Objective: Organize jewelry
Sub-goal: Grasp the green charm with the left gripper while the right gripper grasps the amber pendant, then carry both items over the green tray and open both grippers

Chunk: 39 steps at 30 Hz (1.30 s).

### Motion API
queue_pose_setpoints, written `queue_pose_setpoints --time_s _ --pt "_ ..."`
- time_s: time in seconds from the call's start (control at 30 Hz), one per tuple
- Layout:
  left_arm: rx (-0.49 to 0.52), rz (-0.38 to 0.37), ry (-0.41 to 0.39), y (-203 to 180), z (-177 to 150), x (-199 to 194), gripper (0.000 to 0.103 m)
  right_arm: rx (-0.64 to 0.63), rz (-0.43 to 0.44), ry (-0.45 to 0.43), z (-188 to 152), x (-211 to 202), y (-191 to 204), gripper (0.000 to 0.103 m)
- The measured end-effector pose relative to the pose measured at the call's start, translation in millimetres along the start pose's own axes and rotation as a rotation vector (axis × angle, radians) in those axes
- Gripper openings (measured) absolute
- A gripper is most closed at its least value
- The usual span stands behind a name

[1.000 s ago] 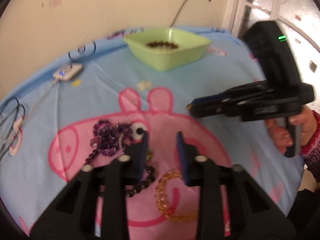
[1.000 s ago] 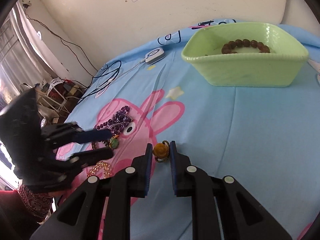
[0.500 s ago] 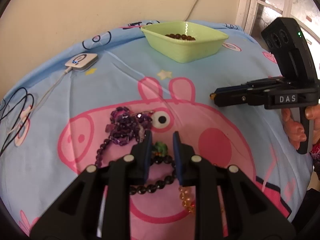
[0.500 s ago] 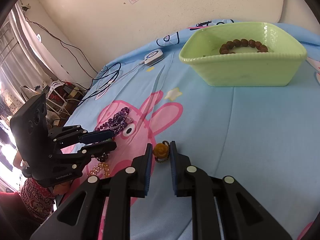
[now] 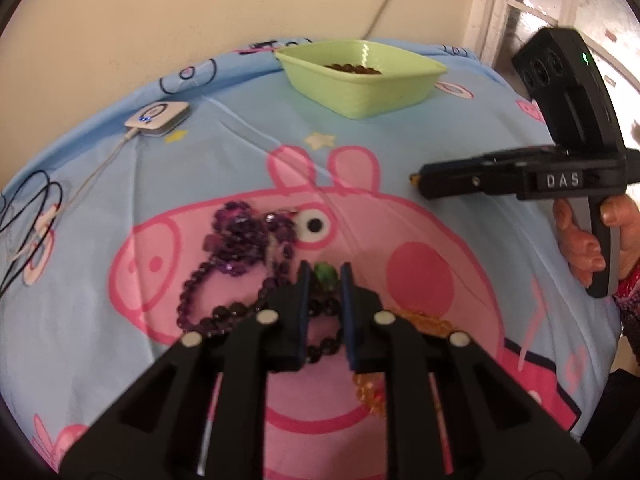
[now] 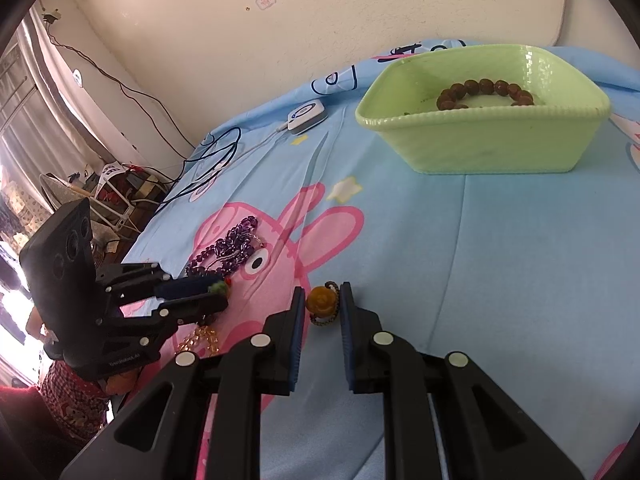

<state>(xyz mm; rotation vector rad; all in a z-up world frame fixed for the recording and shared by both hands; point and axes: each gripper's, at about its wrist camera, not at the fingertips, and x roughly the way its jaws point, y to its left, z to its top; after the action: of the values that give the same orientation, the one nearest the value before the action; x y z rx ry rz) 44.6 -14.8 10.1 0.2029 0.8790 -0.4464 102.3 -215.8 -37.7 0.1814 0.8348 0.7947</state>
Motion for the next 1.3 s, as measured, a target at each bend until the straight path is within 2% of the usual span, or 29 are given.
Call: queue_pose_setpoints --time_s 0.23,0.43,0.47,0.53,0.63,0.8,0.83,0.87,0.9,1.0,1.1,1.17,1.23,1.3 --pt "0.040 -0.042 -0.001 -27.5 19.3 13.2 0.013 0.038 -0.030 -0.036 -2.2 -7.2 -4.4 0.000" --pt "0.059 0.010 0.006 -41.0 28.5 23.5 0.015 0.020 -0.059 -0.035 -4.2 -12.1 -5.2 0.000" --pt "0.051 0.015 0.005 -39.7 27.6 22.4 0.022 0.001 -0.075 -0.030 -4.8 -11.8 -2.0 0.002" --pt "0.030 0.018 -0.002 -35.8 25.3 18.8 0.033 -0.042 -0.095 -0.019 -6.3 -10.7 4.6 0.015" --pt "0.015 -0.001 -0.004 -32.5 22.8 16.4 0.034 -0.111 -0.134 -0.006 -8.9 -8.6 15.6 0.023" --pt "0.001 -0.031 0.010 -30.3 24.3 21.1 0.034 -0.175 -0.212 0.008 -11.2 -2.8 27.1 0.023" --pt "-0.001 -0.037 0.010 -30.0 24.3 21.5 0.028 -0.185 -0.224 0.011 -11.1 -1.4 28.4 0.023" --pt "-0.001 -0.043 0.009 -30.2 24.3 21.5 0.014 -0.200 -0.241 0.017 -10.5 1.0 30.5 0.023" --pt "0.001 -0.047 0.010 -30.5 24.1 21.8 0.013 -0.213 -0.254 0.021 -9.8 2.7 32.0 0.023" --pt "-0.003 -0.051 0.012 -30.6 25.1 22.2 0.013 -0.271 -0.320 0.033 -7.9 8.8 37.0 0.000" --pt "-0.033 -0.075 0.016 -26.9 28.6 21.6 0.013 -0.251 -0.283 0.035 -6.0 6.2 30.6 0.000" --pt "-0.067 -0.119 0.003 -20.5 38.0 18.0 0.013 -0.211 -0.234 0.014 -4.5 -3.5 26.3 0.000" --pt "-0.082 -0.147 -0.017 -16.5 50.5 13.4 0.013 -0.157 -0.162 -0.033 1.4 -19.9 22.7 0.000" --pt "-0.088 -0.178 -0.048 -14.1 72.5 8.7 0.013 -0.113 -0.129 -0.118 13.7 -42.2 16.4 0.000"
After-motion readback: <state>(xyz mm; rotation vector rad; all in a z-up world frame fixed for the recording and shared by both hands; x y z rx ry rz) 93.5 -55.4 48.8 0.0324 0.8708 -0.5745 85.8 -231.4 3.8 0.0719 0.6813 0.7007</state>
